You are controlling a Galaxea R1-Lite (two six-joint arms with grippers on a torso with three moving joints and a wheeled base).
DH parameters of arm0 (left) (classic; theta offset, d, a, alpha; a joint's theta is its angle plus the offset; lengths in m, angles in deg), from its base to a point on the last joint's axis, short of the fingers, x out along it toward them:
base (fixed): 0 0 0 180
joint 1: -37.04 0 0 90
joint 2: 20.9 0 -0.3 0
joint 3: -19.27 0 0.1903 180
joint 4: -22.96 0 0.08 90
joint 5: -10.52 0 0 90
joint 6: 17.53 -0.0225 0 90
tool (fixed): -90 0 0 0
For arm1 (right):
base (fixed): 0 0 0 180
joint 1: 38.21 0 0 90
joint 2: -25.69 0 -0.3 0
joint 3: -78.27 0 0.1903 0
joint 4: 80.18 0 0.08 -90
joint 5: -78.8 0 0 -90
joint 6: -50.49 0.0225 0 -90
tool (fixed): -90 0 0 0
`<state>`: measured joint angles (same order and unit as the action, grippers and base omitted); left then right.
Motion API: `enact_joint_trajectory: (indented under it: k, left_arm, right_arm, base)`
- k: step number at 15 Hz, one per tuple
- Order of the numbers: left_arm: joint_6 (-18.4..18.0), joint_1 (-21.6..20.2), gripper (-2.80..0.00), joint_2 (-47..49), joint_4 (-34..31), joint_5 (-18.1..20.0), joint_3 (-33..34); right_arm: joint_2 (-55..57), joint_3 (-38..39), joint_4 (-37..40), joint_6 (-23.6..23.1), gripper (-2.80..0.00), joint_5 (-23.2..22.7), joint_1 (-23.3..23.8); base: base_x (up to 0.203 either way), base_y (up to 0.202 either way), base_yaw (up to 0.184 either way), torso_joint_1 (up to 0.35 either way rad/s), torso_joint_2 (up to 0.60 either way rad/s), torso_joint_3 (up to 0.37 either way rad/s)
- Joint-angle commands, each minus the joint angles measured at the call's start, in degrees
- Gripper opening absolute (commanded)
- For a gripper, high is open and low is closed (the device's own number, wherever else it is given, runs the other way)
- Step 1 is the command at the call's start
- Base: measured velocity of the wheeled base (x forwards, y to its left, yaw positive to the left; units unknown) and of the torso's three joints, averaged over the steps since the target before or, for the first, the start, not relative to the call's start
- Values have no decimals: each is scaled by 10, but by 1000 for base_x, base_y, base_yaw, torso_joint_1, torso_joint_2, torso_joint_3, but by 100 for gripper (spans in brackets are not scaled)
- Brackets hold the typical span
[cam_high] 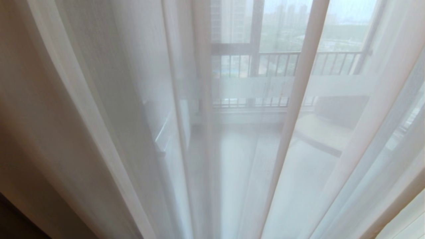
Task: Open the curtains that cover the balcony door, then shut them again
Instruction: Close the outer curtains on both sides
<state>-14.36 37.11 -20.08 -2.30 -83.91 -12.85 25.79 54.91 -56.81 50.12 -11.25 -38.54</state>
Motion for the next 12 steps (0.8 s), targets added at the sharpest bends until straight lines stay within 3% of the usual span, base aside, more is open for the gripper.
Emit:
enact_joint_trajectory:
  k: [1,7,12]
  left_arm:
    - [1,1,-280,42,0,-43,-39]
    - [3,13,-280,212,1,-194,-161]
    - [27,12,-280,356,2,-337,-273]
  right_arm:
    - [0,0,0,0,-280,0,0]
    - [0,0,1,0,-280,0,0]
    - [0,0,0,-1,-280,0,0]
  base:
    - [0,0,0,0,0,0]
    - [0,0,0,0,0,0]
    - [0,0,0,0,0,0]
